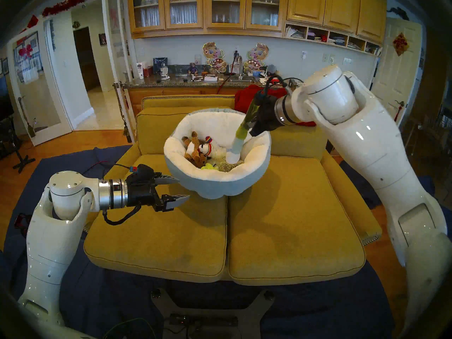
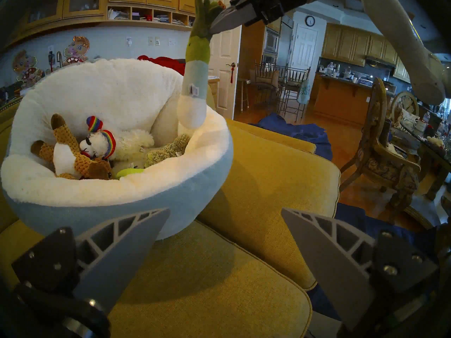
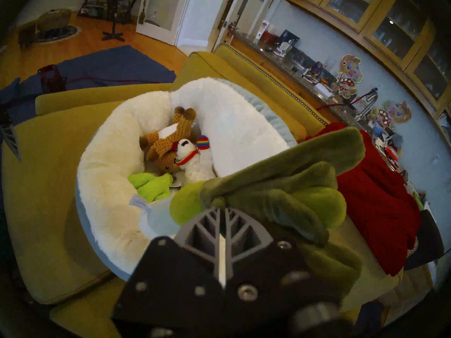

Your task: Put toys into dog bed

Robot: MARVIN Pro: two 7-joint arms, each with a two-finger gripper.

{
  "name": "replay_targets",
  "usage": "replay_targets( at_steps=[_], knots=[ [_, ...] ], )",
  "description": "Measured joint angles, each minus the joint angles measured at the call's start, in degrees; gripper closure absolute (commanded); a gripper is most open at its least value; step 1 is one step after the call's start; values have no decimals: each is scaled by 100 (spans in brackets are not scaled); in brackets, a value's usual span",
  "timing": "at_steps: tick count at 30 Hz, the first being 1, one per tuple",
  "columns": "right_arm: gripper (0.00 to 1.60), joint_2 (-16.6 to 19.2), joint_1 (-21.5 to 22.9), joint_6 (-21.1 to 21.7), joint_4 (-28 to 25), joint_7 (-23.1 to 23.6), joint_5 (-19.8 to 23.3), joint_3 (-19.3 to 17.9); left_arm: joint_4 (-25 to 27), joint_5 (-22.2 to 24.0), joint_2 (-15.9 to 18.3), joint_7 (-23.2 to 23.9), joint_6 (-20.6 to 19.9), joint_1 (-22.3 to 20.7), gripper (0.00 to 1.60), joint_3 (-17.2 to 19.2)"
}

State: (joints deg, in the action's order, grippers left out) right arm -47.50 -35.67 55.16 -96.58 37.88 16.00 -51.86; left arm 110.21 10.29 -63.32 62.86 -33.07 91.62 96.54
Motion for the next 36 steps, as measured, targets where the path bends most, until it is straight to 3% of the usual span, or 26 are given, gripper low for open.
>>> replay_targets(
  at_steps=[9,21,36],
  knots=[
    [160,-459,286,-31,544,-8,-320,658,1,-8,-6,8,-2,-2,0,4],
    [160,-701,299,-138,787,-268,-486,719,2,-17,-13,16,-2,-4,0,9],
    [160,-751,-97,-193,934,-493,-519,774,3,-29,-22,25,-5,-7,0,14]
  ],
)
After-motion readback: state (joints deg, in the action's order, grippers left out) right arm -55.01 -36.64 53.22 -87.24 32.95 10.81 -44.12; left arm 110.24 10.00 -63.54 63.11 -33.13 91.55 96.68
